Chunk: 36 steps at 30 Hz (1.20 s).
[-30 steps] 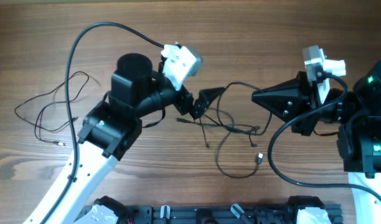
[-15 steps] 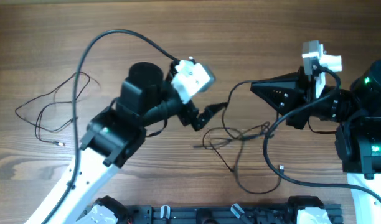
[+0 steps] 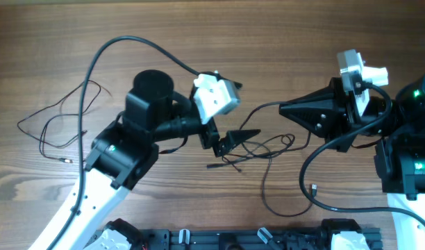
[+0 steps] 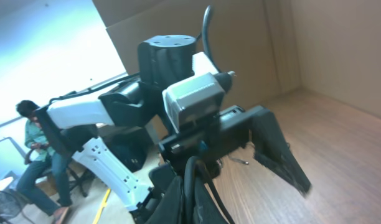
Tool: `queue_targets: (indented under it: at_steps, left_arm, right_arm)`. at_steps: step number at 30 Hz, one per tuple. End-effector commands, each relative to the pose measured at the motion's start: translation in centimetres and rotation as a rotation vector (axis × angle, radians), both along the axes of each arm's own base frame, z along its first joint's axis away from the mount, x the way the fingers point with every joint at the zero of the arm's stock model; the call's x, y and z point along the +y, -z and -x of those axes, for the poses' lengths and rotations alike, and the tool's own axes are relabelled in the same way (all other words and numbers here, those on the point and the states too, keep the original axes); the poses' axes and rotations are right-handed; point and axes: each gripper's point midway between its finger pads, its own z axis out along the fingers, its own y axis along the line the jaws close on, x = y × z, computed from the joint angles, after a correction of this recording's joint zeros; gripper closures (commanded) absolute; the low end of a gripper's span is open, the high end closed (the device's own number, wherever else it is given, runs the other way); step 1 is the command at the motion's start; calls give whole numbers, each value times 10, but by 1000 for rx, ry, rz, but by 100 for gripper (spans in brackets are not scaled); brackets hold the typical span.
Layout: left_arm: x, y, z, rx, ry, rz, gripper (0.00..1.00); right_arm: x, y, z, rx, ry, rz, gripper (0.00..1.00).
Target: Untangle cables
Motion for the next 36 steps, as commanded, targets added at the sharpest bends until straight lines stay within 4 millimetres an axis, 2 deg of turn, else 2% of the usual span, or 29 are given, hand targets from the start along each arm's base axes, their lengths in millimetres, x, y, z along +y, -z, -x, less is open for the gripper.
queue_targets:
  at_steps: [1,4,6,9,15,16,17,18,19,20,21,23,27,28,31,34,36]
  left_arm:
    - [-17,4,13,16,101,12,41]
    - [-19,3,14,10,106,16,96]
    - [-19,1,12,11,100,25,96]
    - [-17,-4,-4,57,-5,52,96]
    - [-15,-16,-1,22,-3,78,96]
    - [-14,-18,-1,16,-8,80,96]
    - [-10,-22,-5,3,-48,82,96]
    - [-5,-26,-12,14,-113,95,96]
    - [2,-32,-21,25,-196,117,96]
    - [9,-37,-28,40,-262,138,96]
    - [18,-43,-37,58,-350,168,96]
    - [27,-53,-39,71,-412,212,96]
    - [29,-71,-37,106,-416,302,96]
    - [26,-75,-33,127,-388,326,96]
    - [4,-85,6,138,-123,337,96]
    - [-4,-93,40,135,82,340,96]
    - [-5,-93,43,135,103,339,96]
  right_arm:
    - [2,-4,11,-4,-54,-3,96]
    - [2,-4,11,-3,-54,-3,96]
    - [2,-4,11,-2,-54,-3,96]
    - [2,-4,11,-2,-53,-3,96]
    - [1,-4,5,-4,-15,-2,94]
    - [1,-3,2,-3,-3,-1,70]
    - [0,-3,-1,-2,18,-1,27]
    - [-1,-1,-9,16,65,2,11]
    - [-3,4,-21,56,135,7,3]
    - [-7,11,-33,100,212,17,1]
    - [-17,26,-53,180,355,44,1]
    - [-30,48,-70,272,498,89,0]
    - [-31,57,-69,216,503,145,0]
    - [-34,60,-74,223,532,155,1]
    - [-52,73,-99,244,679,200,1]
    - [-55,85,-118,267,704,212,1]
    - [-52,90,-122,287,675,212,1]
